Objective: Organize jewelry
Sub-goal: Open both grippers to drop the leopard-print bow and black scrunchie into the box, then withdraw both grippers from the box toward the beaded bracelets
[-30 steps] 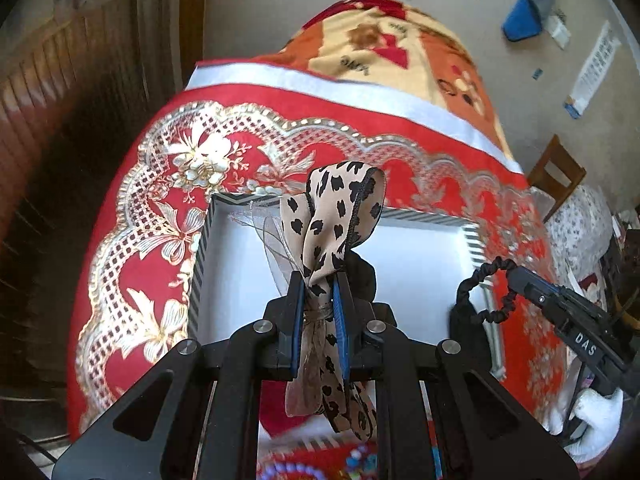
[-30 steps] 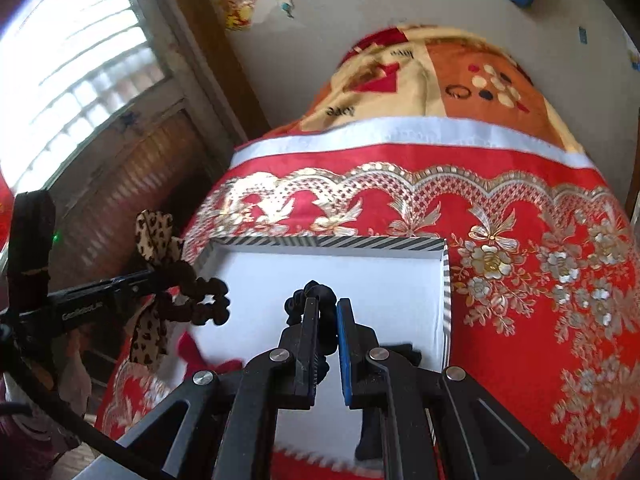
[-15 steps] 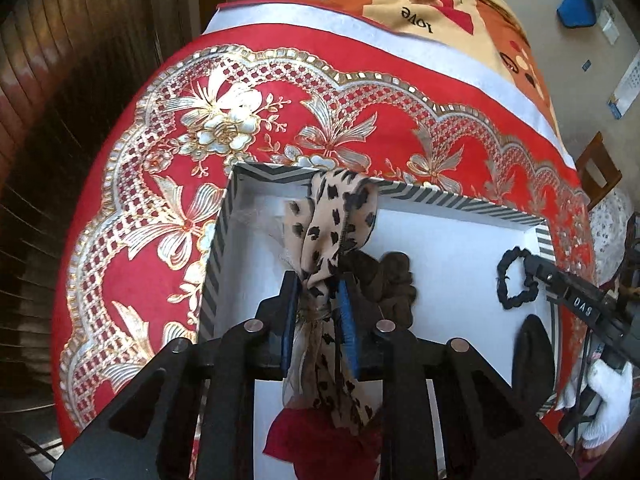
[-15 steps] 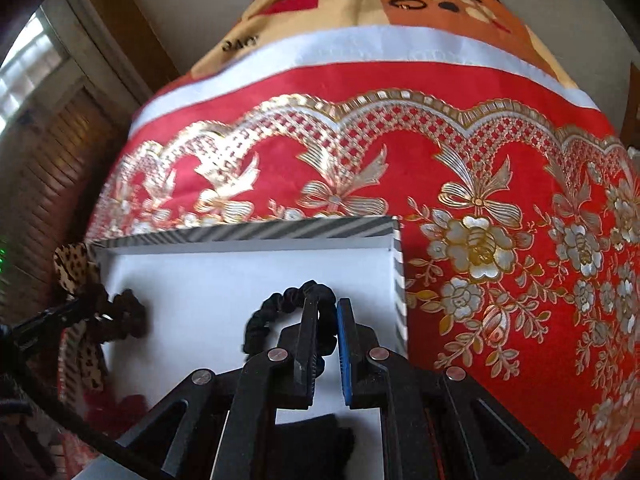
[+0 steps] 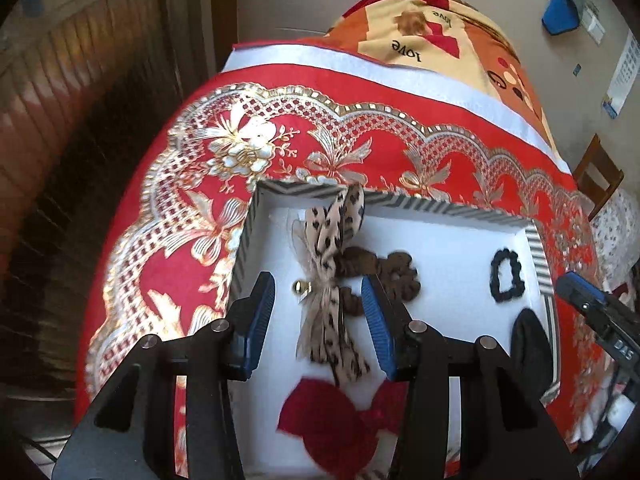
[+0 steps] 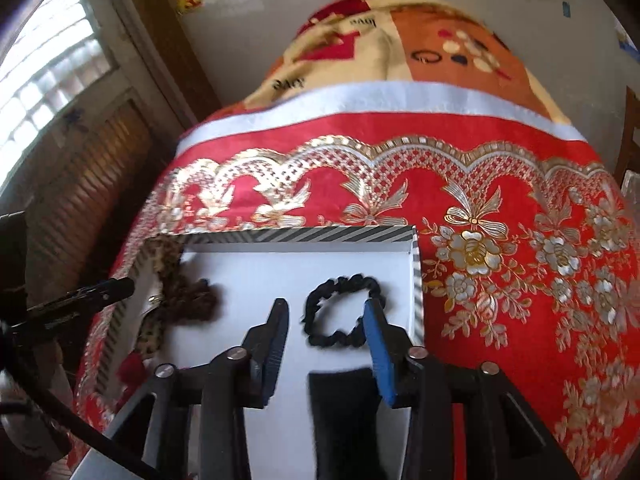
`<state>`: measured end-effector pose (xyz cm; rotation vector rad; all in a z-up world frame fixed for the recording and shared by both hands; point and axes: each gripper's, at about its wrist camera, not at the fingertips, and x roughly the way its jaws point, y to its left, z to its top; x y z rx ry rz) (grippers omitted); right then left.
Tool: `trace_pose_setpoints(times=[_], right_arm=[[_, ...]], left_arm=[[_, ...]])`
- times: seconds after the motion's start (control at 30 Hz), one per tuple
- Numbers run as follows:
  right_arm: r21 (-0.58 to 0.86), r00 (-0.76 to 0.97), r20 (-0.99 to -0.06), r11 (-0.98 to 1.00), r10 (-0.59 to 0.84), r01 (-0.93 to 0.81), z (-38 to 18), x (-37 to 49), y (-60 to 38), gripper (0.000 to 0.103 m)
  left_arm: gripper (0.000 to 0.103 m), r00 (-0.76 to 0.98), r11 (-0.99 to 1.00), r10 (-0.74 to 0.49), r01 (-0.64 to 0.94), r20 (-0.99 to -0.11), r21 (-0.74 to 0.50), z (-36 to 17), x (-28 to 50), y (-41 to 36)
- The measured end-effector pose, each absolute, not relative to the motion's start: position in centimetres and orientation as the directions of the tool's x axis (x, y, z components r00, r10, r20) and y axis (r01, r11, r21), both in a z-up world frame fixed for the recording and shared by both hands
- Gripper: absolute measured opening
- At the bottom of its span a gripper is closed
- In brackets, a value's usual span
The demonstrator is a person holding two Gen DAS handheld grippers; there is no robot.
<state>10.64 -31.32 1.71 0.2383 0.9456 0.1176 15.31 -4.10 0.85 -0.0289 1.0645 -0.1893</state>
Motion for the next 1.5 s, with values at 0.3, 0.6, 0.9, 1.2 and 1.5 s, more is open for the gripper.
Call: trace_pose_setpoints(times=[0.3, 0.6, 0.9, 1.2, 1.5], right_arm=[[0.259, 0.617, -0.757, 0.966, 0.217, -0.023, 3.7, 4.9, -28.4, 0.04], [0.218, 0.627, -0.754, 0.975, 0.194, -0.039, 4.3, -1.7, -26.9, 0.042], [0.211, 0.623, -0.763, 0.977, 0.17, -0.008, 3.8, -7.3, -27.2, 0.043], [0.177, 0.612, -0.778, 0.984, 0.145, -0.008, 3.5, -10.9, -27.0, 0.043], [0.17, 0.621, -0.77, 0.985, 0.149, -0.025, 3.9, -13.2, -27.1, 0.043]], left_arm=[[0.045, 0.497, 0.989, -0.129, 0.127, -0.858, -0.075, 2.2, 9.0, -4.1], [0.045, 0.512, 0.99, -0.125, 0.121, -0.85, -0.073, 3.1, 2.4, -4.2], [0.045, 0.518, 0.991, -0.11, 0.124, -0.848, -0.053, 3.3, -3.2, -5.3], [0.045, 0.535, 0.992, -0.095, 0.119, -0.839, -0.036, 3.4, -7.2, -6.2], [0.045, 0.547, 0.993, -0.085, 0.11, -0.833, -0.029, 3.7, -10.0, -6.8]])
